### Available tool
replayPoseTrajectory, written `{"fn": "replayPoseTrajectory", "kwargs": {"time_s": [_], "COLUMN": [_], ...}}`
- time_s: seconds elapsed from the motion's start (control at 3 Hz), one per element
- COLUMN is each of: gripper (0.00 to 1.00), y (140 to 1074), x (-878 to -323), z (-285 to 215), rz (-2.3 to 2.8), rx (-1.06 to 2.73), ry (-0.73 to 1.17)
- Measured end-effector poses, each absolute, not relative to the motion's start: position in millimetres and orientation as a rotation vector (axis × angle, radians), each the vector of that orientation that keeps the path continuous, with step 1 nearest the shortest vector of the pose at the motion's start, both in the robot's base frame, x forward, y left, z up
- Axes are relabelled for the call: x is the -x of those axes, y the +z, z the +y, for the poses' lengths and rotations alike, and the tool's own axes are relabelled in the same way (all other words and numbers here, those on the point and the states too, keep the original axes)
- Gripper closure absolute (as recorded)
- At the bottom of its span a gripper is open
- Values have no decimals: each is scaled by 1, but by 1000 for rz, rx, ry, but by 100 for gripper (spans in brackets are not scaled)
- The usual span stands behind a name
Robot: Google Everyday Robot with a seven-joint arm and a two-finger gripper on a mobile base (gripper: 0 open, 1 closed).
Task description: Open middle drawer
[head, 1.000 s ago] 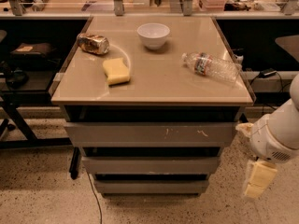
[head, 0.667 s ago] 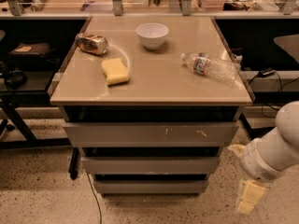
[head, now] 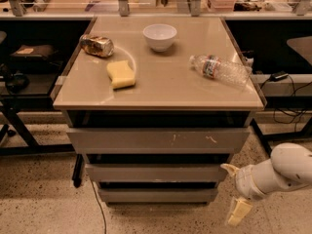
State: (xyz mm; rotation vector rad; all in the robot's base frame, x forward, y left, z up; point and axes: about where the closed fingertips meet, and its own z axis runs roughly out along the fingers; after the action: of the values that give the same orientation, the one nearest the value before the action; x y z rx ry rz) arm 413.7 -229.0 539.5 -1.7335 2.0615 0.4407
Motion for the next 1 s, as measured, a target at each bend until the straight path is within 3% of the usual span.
{"fn": "replayPoseTrajectory", "kwargs": {"time_s": [1.0], "gripper": [0], "y": [493], "x": [-425], "z": [-207], "rz": [1988], "rx": [1763], "ry": [398]}}
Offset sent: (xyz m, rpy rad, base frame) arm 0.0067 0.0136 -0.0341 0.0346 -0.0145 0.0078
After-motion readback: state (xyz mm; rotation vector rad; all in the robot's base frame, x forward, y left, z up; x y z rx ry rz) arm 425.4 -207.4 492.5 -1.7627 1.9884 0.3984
